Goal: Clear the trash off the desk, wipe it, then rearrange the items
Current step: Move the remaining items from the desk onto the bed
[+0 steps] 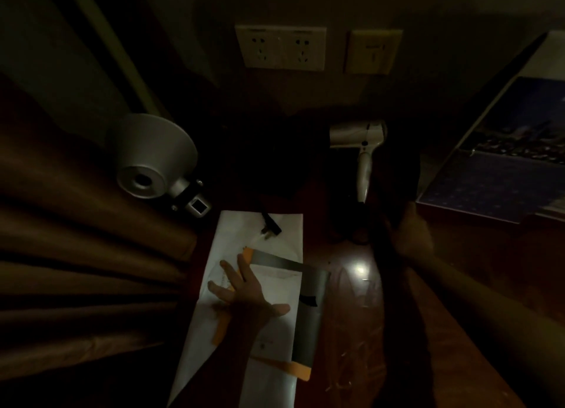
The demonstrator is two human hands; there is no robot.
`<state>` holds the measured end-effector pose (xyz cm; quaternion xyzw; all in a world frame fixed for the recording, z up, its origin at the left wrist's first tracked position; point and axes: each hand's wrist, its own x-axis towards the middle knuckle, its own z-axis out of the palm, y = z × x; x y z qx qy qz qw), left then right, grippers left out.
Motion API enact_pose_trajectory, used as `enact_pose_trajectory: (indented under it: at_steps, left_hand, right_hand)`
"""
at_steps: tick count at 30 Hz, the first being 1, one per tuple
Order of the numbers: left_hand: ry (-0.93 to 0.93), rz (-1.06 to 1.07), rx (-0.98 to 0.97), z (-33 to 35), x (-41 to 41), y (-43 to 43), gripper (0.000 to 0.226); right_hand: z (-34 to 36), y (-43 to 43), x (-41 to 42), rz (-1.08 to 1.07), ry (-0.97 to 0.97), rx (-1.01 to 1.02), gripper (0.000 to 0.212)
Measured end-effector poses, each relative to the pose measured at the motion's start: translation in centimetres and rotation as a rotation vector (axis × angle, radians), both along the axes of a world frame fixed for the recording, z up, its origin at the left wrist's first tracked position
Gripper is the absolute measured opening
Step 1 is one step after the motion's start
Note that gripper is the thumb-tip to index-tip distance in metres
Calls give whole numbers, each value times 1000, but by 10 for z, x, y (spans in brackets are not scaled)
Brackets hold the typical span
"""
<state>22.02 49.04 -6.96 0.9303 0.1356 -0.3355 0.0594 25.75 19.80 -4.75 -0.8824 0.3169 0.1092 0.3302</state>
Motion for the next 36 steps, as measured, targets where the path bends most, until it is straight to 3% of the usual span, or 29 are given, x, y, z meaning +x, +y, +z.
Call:
enact_pose_trajectory:
  at_steps: [4,10,14,22,26,32,36]
  left_hand:
    - [22,58,-57,1,2,1,145]
    - [33,108,-118,7,3,0,144]
    - [13,125,-107,12,2,-2,142]
    - [-354,6,-107,15,-23,3,122]
    - [-318,160,-281,17,-22,36,116]
    - [-313,334,-384,21,-31,48,110]
    - [-265,401,-461,19,-27,46,94]
  right_hand:
    - [0,15,-5,70,264,-115,52]
    - [4,77,-95,61,231,-154,34]
    - [-6,113,-144,-3,163,-52,22]
    - [8,145,-171,-84,52,87,21]
    - [16,147,-178,-144,42,134,19]
    - [21,158,-192,-198,22,175,24]
    - [19,164,-196,-205,-5,218,15]
